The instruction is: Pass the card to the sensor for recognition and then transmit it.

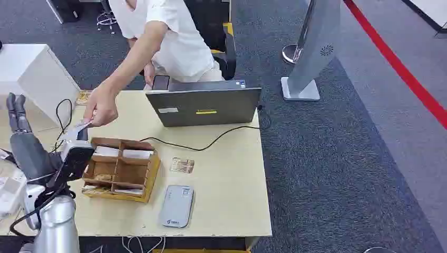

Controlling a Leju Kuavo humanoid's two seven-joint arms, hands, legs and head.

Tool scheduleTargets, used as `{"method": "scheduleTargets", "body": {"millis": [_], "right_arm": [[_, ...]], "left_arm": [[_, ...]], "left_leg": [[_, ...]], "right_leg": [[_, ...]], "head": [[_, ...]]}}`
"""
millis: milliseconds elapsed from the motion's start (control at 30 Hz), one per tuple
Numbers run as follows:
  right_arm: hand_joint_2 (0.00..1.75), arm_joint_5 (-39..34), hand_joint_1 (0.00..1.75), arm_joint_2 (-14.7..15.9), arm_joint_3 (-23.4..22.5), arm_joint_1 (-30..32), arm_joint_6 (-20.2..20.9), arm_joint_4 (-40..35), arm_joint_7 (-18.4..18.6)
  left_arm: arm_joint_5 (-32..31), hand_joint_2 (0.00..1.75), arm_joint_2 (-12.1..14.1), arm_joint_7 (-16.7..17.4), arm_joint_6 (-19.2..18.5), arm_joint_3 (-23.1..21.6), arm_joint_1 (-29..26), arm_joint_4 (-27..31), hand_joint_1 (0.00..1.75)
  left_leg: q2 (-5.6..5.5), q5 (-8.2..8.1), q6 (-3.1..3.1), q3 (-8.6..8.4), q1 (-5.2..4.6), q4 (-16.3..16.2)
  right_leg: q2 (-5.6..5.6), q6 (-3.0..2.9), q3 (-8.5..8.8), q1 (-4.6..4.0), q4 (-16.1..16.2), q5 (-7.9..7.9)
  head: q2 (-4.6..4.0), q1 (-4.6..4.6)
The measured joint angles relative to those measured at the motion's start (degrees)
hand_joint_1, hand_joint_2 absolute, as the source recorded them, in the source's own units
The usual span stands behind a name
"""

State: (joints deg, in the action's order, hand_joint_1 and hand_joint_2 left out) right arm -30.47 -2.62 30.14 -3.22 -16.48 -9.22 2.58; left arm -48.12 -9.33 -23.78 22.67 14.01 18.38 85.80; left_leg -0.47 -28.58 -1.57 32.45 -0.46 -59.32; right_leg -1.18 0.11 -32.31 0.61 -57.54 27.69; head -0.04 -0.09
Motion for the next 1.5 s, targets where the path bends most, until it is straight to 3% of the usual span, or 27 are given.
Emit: {"method": "scheduleTargets", "body": {"millis": [433, 467, 1067, 1333, 1500], "right_arm": [[1.75, -0.1, 0.0, 0.0, 0.7, -0.2, 1.3, 0.1, 1.5], [1.75, -0.1, 0.0, 0.0, 0.9, -0.2, 1.3, 0.1, 1.6], [1.75, 0.5, 0.0, 0.0, 3.4, -0.4, 3.1, 0.3, 3.9], [1.75, 1.1, 0.0, 0.0, 4.9, -0.5, 3.8, 0.3, 4.9], [1.75, 1.0, 0.0, 0.0, 5.7, -0.5, 4.0, 0.3, 4.6]], "left_arm": [[-11.6, 1.75, 4.5, 10.2, -9.2, -8.0, 12.0, -17.6, 0.03], [-12.5, 1.75, 5.0, 11.0, -9.9, -8.6, 13.0, -18.9, 1.75], [-28.2, 1.75, 12.8, 25.2, -21.1, -19.5, 30.8, -43.2, 1.75], [-34.4, 1.75, 16.7, 31.5, -25.1, -23.5, 36.2, -52.4, 1.75], [-35.2, 1.75, 18.1, 32.2, -24.7, -25.0, 37.2, -54.9, 1.75]], "left_leg": [[-0.01, 0.11, -0.02, 0.02, 0.0, 0.0], [0.0, 0.11, -0.02, 0.02, 0.0, 0.0], [0.02, 0.21, 0.06, 0.04, 0.01, 0.0], [0.08, 0.21, 0.06, 0.05, 0.02, 0.0], [-0.02, 0.23, 0.04, 0.07, 0.02, 0.0]], "right_leg": [[-0.01, 0.03, 0.0, 0.0, 0.0, -0.09], [-0.01, 0.02, 0.0, 0.0, 0.0, -0.1], [-0.04, -0.03, -0.02, 0.0, -0.1, -0.19], [-0.07, -0.03, -0.04, 0.0, -0.1, -0.19], [-0.03, -0.03, -0.03, 0.0, -0.1, -0.19]], "head": [[0.0, 0.02], [0.0, 0.0], [0.0, 0.0], [0.0, 0.0], [0.0, 0.0]]}}
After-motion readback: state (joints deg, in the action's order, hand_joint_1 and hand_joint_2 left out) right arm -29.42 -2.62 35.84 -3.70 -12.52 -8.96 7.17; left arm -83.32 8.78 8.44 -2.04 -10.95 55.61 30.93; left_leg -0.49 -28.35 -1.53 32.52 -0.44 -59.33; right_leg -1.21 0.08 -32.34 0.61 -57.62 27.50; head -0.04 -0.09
